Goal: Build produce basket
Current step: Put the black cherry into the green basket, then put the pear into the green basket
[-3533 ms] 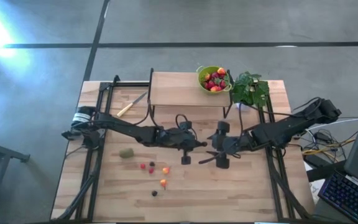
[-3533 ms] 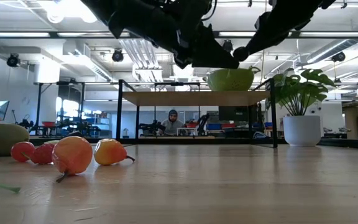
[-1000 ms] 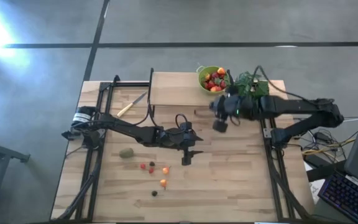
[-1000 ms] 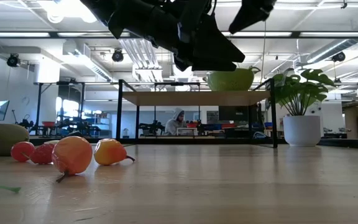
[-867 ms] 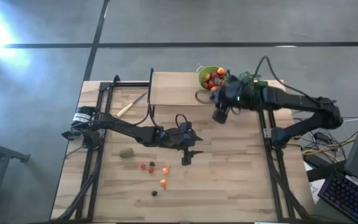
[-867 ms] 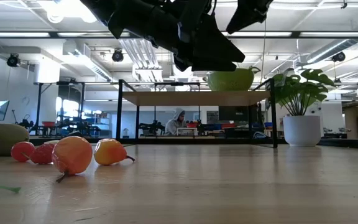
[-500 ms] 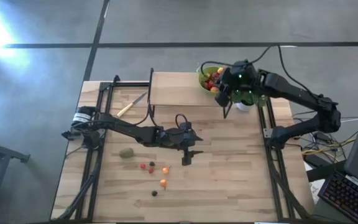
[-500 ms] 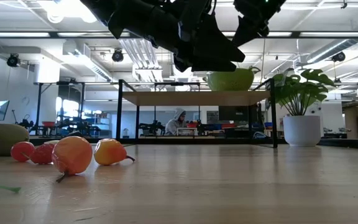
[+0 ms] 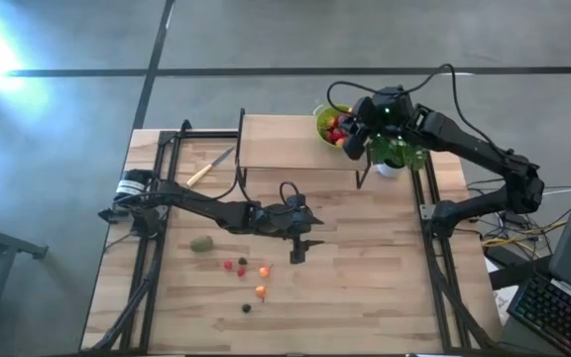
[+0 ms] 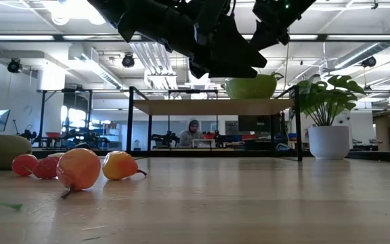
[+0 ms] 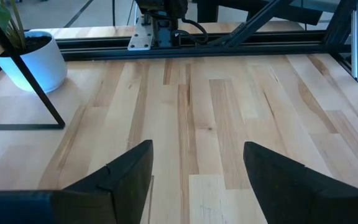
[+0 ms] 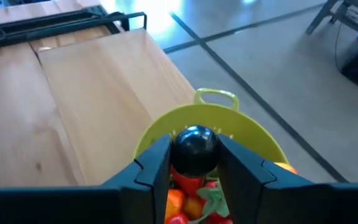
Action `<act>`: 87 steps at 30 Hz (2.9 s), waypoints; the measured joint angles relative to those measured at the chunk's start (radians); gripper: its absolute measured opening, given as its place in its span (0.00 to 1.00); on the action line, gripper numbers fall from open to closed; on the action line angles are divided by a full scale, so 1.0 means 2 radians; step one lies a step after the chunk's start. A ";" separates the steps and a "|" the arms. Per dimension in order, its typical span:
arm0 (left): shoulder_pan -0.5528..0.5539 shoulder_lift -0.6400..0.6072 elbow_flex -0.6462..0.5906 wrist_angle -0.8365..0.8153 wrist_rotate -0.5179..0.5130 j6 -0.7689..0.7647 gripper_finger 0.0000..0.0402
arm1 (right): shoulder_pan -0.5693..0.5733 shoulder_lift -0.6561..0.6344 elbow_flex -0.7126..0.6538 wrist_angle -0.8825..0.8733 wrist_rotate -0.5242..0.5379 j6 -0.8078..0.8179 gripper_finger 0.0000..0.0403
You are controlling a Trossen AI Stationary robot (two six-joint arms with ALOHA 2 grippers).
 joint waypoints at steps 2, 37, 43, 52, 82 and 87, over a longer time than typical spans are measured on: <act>0.000 0.000 0.000 0.000 0.000 0.000 0.64 | -0.002 0.001 -0.004 0.009 0.000 0.001 0.28; 0.000 0.000 0.000 -0.009 0.000 0.002 0.64 | -0.051 0.114 0.019 0.000 0.009 -0.007 0.45; 0.000 0.000 0.000 -0.009 0.000 0.002 0.64 | -0.051 0.114 0.019 0.000 0.009 -0.007 0.55; 0.000 0.000 0.000 -0.009 0.000 0.002 0.64 | -0.046 0.100 0.024 -0.006 0.006 -0.012 0.65; -0.031 -0.067 0.000 -0.243 0.005 0.018 0.64 | 0.306 -0.072 -0.017 -0.207 0.045 0.107 0.24; -0.065 -0.087 0.000 -0.322 0.005 -0.027 0.64 | 0.361 -0.077 -0.040 -0.205 0.068 0.136 0.16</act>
